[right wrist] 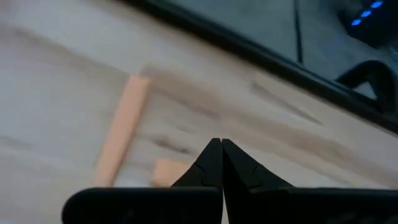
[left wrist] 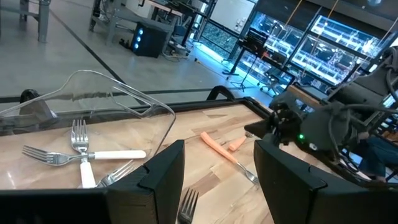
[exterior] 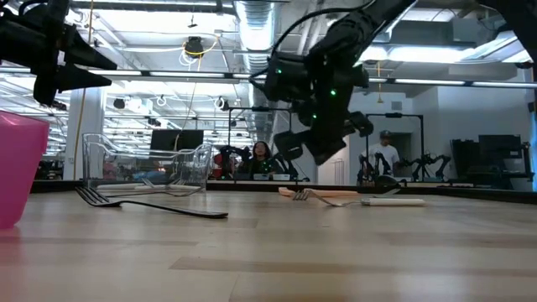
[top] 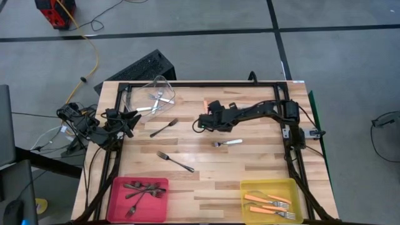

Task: Sort silverware by color (type)
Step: Put the orange fork into the yellow bin

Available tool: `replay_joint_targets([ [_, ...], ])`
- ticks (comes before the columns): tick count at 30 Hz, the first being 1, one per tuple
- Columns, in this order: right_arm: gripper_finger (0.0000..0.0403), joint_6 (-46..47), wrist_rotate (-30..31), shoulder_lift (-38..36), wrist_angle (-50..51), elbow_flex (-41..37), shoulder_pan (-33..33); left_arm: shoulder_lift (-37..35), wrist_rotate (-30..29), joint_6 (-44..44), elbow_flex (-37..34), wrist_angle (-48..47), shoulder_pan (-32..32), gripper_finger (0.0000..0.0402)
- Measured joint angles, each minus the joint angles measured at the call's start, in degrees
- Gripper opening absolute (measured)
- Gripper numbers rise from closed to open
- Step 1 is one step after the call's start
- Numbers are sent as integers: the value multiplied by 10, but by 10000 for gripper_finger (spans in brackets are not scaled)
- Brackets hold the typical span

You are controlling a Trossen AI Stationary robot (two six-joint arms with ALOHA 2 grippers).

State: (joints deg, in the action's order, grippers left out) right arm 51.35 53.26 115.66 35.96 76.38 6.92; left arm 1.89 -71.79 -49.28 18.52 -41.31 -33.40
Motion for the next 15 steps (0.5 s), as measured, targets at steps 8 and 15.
replay_joint_targets([
  [8,16,58,8,-1,23,-31,12,0,0,0,0,0,0,178],
  [15,16,58,7,-1,-25,-63,18,0,-5,0,0,0,0,178],
])
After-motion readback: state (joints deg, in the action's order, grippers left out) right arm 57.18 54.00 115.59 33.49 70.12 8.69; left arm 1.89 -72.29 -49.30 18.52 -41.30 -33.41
